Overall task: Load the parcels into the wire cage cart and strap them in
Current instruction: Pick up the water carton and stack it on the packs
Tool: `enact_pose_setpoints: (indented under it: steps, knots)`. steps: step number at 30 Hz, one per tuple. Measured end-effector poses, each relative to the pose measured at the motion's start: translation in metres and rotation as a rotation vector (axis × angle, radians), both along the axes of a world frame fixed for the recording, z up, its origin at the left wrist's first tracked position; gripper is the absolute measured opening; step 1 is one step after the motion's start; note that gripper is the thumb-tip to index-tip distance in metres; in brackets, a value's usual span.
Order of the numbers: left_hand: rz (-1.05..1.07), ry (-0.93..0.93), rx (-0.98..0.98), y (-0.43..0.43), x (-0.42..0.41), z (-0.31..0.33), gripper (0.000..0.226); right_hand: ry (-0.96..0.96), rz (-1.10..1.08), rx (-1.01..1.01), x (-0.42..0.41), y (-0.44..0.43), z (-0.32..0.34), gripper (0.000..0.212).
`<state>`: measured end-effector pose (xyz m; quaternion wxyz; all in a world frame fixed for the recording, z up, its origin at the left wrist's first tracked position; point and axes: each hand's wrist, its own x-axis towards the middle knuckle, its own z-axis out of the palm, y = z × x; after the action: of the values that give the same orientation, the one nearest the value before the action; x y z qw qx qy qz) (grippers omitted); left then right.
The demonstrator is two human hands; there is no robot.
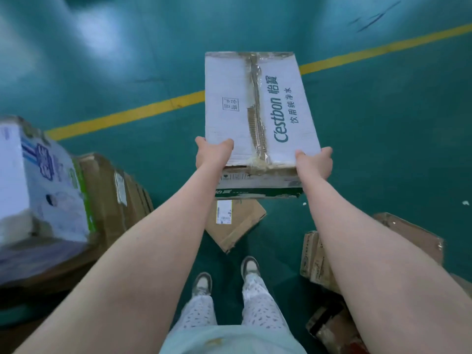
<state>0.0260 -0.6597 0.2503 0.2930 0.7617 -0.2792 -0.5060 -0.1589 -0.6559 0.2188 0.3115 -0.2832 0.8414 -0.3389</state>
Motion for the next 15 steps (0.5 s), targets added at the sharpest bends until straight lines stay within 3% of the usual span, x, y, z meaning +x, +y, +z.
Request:
enact_pose_setpoints:
  steps: [9,15]
  knots:
    - [-0.281,-0.054,-0.065,-0.010,0.001,0.050,0.063,0.021,-0.202,-0.051,0.003,0.036,0.051,0.041]
    - [-0.429,-0.059,-0.080,-0.002,-0.011,0.067,0.077,0.036,-0.349,-0.030,0.002,0.069,0.070,0.044]
